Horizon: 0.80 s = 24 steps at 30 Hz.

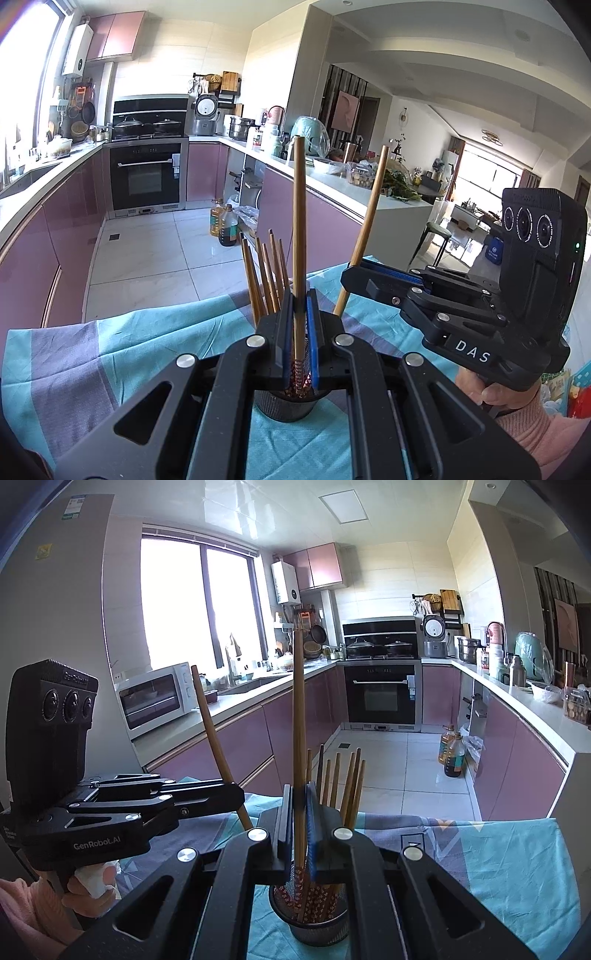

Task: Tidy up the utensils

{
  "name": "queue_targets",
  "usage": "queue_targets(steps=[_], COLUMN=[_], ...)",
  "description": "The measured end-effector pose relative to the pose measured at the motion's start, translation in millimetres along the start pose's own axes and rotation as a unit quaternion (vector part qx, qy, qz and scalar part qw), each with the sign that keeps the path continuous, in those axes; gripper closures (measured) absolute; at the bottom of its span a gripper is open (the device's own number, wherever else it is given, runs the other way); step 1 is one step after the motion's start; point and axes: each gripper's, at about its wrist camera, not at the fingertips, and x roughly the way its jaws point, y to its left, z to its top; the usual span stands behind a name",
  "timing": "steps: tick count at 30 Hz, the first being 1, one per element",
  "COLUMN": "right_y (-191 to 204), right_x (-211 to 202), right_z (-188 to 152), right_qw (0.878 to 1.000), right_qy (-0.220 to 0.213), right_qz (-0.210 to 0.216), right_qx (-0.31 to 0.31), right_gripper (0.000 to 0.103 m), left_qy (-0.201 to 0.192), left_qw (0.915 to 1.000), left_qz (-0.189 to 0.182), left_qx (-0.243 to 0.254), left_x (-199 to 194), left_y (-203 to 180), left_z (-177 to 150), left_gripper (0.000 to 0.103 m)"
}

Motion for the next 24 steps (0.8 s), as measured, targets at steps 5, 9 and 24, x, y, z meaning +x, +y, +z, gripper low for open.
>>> queue_targets(steps=[5,9,24], right_y=[-0.6,-2.3,-2.7], right_x=[1.4,3.2,8.3], right_z=[-1.4,-1.4,-2.7], right_qw=[1.0,1.0,1.0], right_qy=[0.005,0.008,0.018], right_qz=[0.001,0.0,0.0], right_qx=[0.0,0.001,0.003], right_gripper=[0.097,0.097,0.097], left_qy=[0.006,0.01,0.022], left_qw=[1.0,0.9999,0.9997], left_qz=[0.001,0.001,-0.001], left_qx=[0.0,0.0,-0.005], left_x=[2.4,3.2,15.7], left_y=[-1.2,-0.1,1.0], left_z=[2.1,4.4,11.6], left_gripper=[0.096,0.095,0.095])
